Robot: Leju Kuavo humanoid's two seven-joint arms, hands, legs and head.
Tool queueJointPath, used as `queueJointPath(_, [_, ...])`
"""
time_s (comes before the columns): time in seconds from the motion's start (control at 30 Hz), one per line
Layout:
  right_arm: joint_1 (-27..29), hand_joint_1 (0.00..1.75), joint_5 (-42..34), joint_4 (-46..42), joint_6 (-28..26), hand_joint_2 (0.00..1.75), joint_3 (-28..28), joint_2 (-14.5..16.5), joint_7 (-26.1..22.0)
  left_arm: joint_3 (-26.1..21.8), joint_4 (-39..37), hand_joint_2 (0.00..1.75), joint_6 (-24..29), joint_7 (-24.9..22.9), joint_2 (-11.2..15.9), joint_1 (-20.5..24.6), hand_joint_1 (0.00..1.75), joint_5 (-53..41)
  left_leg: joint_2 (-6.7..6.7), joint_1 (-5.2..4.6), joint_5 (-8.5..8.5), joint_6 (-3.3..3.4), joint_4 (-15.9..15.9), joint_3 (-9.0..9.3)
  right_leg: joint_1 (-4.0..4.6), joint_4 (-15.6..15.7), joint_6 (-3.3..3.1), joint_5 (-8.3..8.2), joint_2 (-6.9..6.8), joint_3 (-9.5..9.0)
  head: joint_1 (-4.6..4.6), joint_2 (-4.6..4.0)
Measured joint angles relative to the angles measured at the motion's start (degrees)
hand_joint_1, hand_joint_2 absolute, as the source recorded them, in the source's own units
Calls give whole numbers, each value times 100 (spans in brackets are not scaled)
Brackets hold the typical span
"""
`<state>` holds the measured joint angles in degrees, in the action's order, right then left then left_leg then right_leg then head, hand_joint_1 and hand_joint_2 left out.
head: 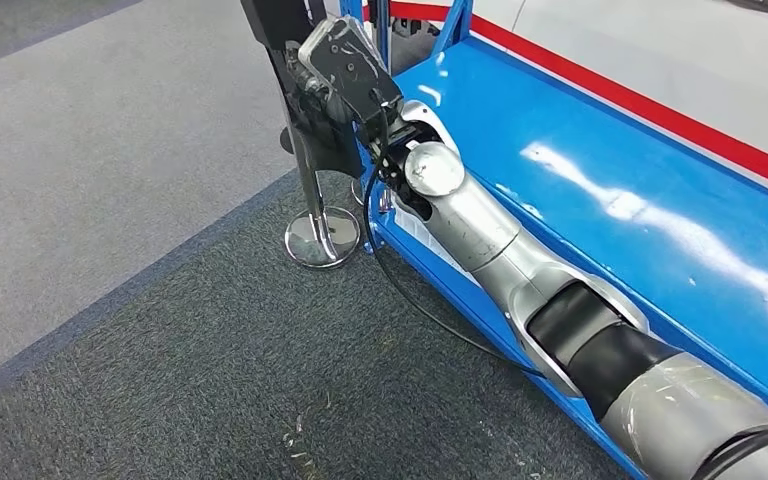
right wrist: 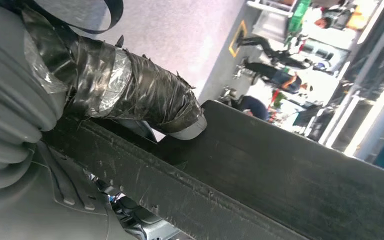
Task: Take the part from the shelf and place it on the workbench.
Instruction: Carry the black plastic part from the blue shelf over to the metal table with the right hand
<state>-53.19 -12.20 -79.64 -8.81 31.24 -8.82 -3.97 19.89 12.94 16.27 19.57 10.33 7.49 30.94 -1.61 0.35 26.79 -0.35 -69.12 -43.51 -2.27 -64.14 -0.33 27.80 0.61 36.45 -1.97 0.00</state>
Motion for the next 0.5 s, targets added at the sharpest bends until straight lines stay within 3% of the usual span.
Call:
queueJointPath(0.07, [-8, 175, 1, -3, 0, 175, -10, -4, 1, 0, 0, 175, -3, -1, -19, 35, 0, -2, 146, 11, 159, -1, -642, -374, 41, 23, -20, 30, -132, -57, 3, 0])
queueJointPath(0.1, [-6, 175, 1, -3, 1, 175, -10, -5, 1, 0, 0, 175, -3, -1, -30, 37, 0, -2, 158, 5, 123, 25, -753, -467, 59, 30, -28, 52, -196, -85, 3, 0])
queueJointPath(0.13, [-5, 175, 1, -3, 2, 175, -10, -5, 2, 0, 0, 175, -3, -1, -37, 35, 0, -1, 163, -14, -18, 70, -631, -444, 76, 38, -38, 74, -258, -116, 3, 0])
queueJointPath(0.17, [-6, 175, 1, -4, 3, 175, -10, -5, 2, 0, 0, 175, -2, -1, -38, 34, 0, -1, 188, -53, -234, 132, -298, -307, 89, 53, -46, 96, -321, -153, 3, 0])
queueJointPath(0.23, [-8, 175, 1, -4, 4, 175, -14, -5, 1, 0, 0, 175, -1, -1, -30, 42, 0, -1, 410, -192, -563, 278, 523, 85, 111, 135, -50, 120, -446, -248, 3, 0])
queueJointPath(0.3, [-6, 175, 1, -3, 3, 175, -21, -11, 1, 0, 0, 175, -1, -1, -14, 64, 0, -2, 590, -311, -621, 372, 972, 319, 132, 264, -29, 113, -571, -336, 3, 0])
queueJointPath(0.37, [-3, 175, 6, -8, 6, 175, -25, -17, 2, 0, 0, 175, -1, -7, 10, 71, 0, -4, 497, -339, -633, 404, 1143, 429, 157, 394, 2, 109, -704, -425, 1, 1])
queueJointPath(0.4, [-3, 175, 10, -14, 11, 175, -26, -19, 4, 0, 0, 175, -2, -14, 11, 60, 0, -11, 420, -322, -658, 404, 1240, 504, 159, 421, 12, 129, -693, -469, -5, 1])
queueJointPath(0.43, [-11, 175, 15, -22, 16, 175, -28, -20, 3, 0, 0, 175, -3, -24, 5, 50, 0, -21, 353, -300, -684, 411, 1349, 591, 162, 373, 17, 173, -589, -471, -7, 1])
queueJointPath(0.5, [-35, 175, 18, -35, 22, 175, -32, -22, 0, -1, 0, 175, -11, -50, -20, 55, 0, -47, 226, -252, -714, 433, 1481, 711, 159, -111, 16, 378, -249, -230, -13, 0])
